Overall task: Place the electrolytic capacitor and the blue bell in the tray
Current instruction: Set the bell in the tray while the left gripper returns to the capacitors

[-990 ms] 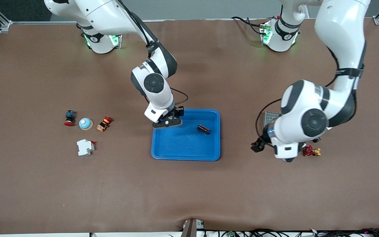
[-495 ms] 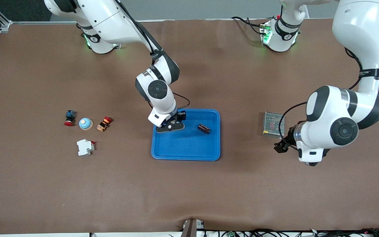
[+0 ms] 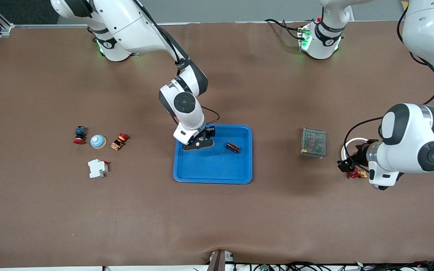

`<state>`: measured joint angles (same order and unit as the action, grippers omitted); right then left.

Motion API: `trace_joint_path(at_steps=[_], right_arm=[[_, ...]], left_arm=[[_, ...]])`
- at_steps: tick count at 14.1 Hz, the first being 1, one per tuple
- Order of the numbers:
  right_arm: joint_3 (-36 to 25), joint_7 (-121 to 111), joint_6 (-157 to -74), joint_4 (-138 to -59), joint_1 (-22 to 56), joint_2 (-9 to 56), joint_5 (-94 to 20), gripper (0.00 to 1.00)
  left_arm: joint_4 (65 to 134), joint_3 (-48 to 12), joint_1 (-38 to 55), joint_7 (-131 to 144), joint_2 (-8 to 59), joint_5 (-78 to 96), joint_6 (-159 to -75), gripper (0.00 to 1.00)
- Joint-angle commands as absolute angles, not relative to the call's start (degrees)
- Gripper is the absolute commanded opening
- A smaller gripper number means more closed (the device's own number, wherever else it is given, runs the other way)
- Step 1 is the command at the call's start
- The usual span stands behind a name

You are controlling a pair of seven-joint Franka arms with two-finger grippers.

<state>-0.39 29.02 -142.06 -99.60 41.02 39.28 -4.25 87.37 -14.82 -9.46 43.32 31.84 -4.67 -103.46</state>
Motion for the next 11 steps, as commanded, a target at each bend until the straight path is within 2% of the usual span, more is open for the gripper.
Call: trace_joint_path(at_steps=[1, 2, 4, 8, 11], right_arm=[[-1.2, 30.2, -142.1, -98.7, 42.0, 39.7, -3.3, 0.5], [-1.2, 30.3, -142.1, -98.7, 42.0, 39.7, -3.0, 0.55], [-1.2, 30.2, -142.0, -98.7, 41.9, 39.6, -2.9, 1.0], [-1.1, 29.4, -140.8, -98.6, 41.8, 37.8, -3.1, 1.0], [-1.2, 28.0, -129.9, -98.4, 41.1, 30.0, -3.1, 1.0]], left_arm=[[92.2, -15.4, -11.9, 40.2, 30.6, -8.5, -107.4, 1.0], [93.9, -15.4, -12.6, 39.1, 30.8, -10.1, -109.6, 1.0], [96.4, -15.4, -14.4, 37.3, 31.0, -11.9, -113.2, 1.0], [99.3, -15.4, -17.8, 30.3, 31.0, -12.7, -116.3, 0.99], [102.0, -15.4, -20.1, 27.5, 30.9, -14.2, -119.4, 0.9]])
